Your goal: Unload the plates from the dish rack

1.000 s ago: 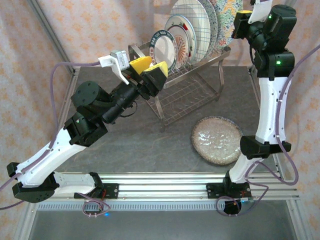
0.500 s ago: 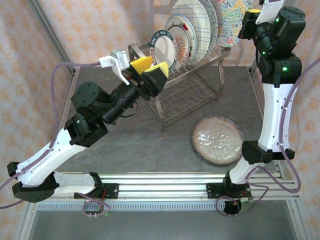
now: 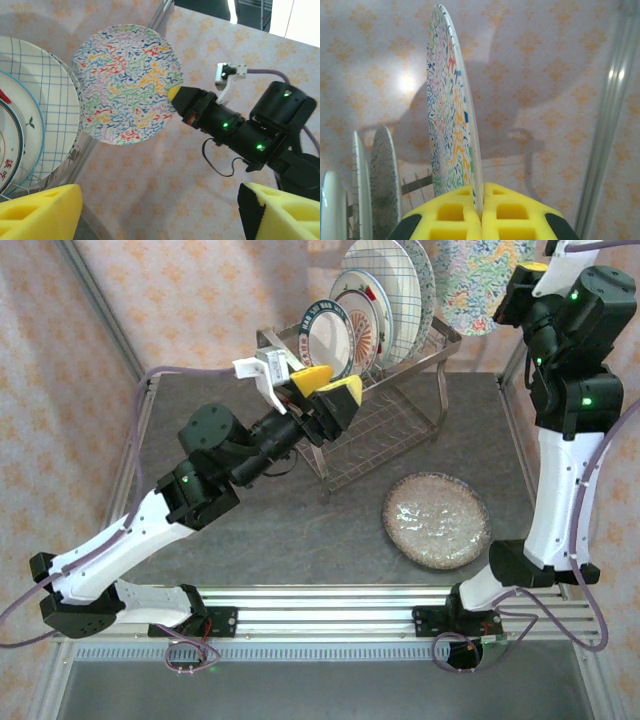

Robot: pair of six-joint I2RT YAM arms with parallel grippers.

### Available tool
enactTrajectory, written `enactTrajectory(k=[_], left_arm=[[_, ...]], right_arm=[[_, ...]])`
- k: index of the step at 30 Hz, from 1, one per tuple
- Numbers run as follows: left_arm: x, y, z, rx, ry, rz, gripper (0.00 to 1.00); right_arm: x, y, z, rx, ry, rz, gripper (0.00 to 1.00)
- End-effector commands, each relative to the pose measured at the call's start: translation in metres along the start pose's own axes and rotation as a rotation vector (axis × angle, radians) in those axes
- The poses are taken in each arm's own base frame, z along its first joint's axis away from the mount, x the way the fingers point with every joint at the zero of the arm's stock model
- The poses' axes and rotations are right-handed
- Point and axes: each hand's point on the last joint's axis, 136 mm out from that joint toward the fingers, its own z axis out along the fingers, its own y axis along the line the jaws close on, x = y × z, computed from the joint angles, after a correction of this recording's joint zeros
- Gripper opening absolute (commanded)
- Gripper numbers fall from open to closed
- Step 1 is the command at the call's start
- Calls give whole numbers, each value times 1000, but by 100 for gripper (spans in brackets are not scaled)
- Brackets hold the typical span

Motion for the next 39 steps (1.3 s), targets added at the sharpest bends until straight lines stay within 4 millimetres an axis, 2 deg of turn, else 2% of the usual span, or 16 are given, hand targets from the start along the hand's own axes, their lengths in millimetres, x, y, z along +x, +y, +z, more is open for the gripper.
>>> enactTrajectory(k=[1,13,26,28,29,39], left_arm=[[6,-10,5,57,-10,-31,82],[60,-5,34,88,53,-105,82],[118,3,73,113,109,-319,82],[126,2,79,120,119,-343,82],[130,2,81,120,124,-353,82],[163,19,107,77,127,-518,83]], right_arm=[[-35,-19,-38,97,-117,51,0],[-27,-30,-76,140,-108,155,0],[-1,-31,-106,132,-37,221,0],[7,-31,-105,138,-7,231,0],[2,-32,-119,135,-23,238,0],[32,-38,-148,171,68,340,0]])
